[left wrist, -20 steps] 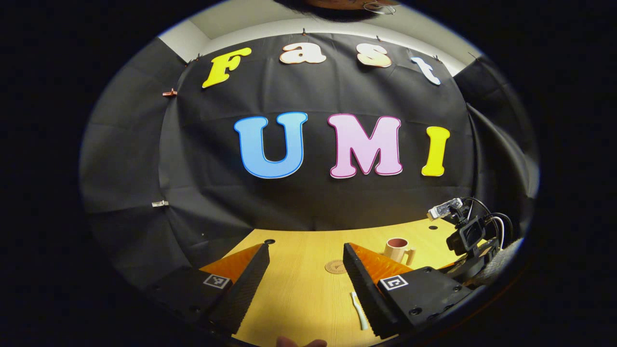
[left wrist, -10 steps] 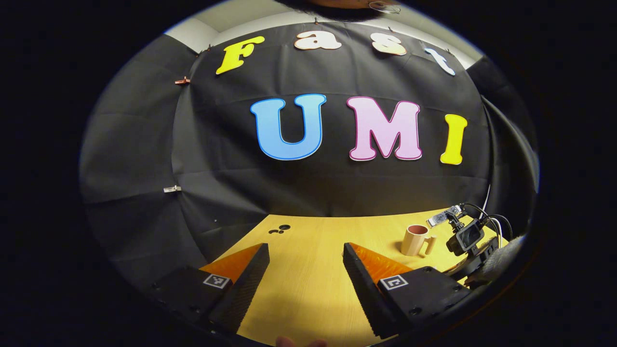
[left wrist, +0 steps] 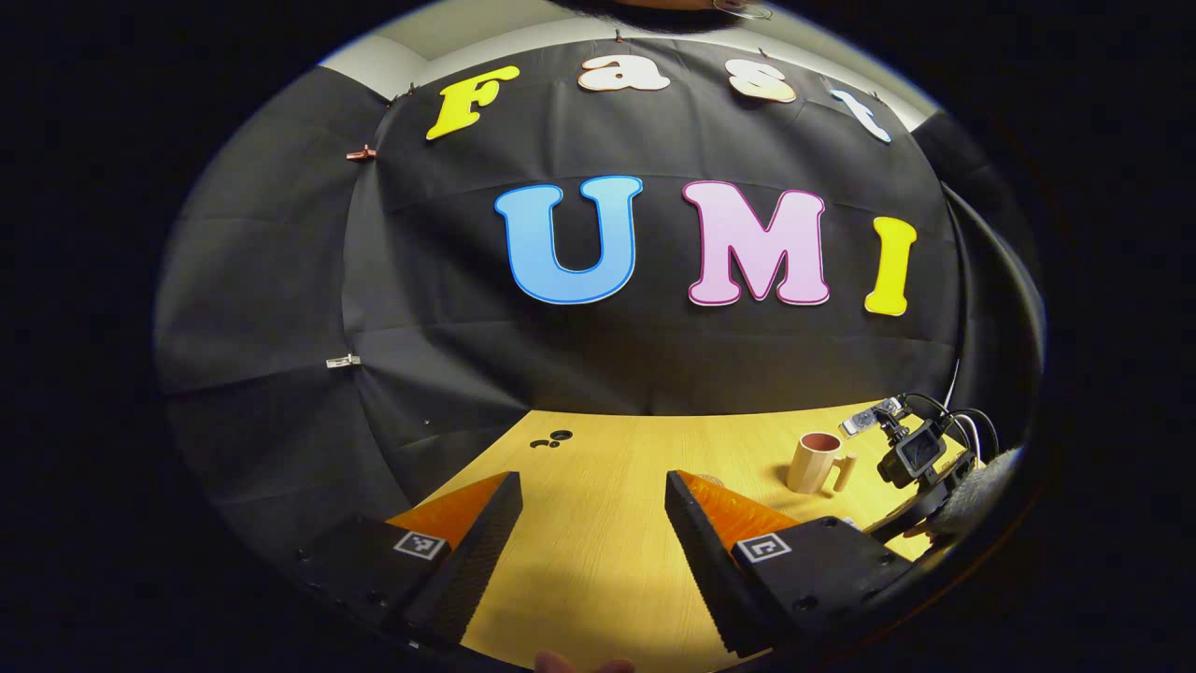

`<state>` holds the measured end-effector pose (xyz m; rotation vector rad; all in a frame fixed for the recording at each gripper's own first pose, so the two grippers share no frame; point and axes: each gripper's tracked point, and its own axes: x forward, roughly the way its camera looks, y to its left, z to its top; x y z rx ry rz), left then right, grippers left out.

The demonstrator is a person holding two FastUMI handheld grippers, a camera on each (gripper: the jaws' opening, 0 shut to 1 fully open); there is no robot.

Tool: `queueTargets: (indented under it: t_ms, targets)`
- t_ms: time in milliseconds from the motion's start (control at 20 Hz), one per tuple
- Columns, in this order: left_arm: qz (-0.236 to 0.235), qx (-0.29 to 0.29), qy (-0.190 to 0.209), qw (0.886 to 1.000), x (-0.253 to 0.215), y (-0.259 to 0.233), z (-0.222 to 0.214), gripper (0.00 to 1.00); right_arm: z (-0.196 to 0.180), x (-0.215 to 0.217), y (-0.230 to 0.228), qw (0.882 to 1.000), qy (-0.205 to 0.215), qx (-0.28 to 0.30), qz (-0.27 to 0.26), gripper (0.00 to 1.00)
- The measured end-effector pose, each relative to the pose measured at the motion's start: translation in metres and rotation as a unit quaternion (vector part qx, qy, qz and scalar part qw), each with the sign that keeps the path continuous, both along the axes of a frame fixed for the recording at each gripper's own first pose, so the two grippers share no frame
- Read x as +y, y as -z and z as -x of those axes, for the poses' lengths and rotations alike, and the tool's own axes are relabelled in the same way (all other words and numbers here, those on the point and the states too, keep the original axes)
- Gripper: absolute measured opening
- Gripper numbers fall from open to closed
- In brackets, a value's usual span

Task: Put the toothbrush and toothpaste on the desktop into the cup, then pick up the cup and place it on the coaster on the desktop.

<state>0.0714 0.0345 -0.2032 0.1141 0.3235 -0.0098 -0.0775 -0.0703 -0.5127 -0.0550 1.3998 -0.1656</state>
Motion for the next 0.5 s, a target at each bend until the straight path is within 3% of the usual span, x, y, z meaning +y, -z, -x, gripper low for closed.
queueTargets:
  t_ms: [50, 200, 500]
  targets:
    - [0.000, 0.001, 0.000, 1.000, -0.002, 0.001, 0.000, 0.97, 0.001, 0.001, -0.006, 1.000, 0.003, -0.001, -0.016, 0.11]
    - [0.001, 0.007, 0.004, 1.000, -0.012, 0.005, -0.004, 0.97, -0.003, 0.008, -0.014, 0.996, 0.035, -0.038, -0.070, 0.07]
    - [0.020, 0.052, 0.029, 0.998, -0.053, 0.031, -0.018, 0.97, -0.035, 0.007, -0.084, 0.978, 0.052, -0.158, -0.126, 0.07]
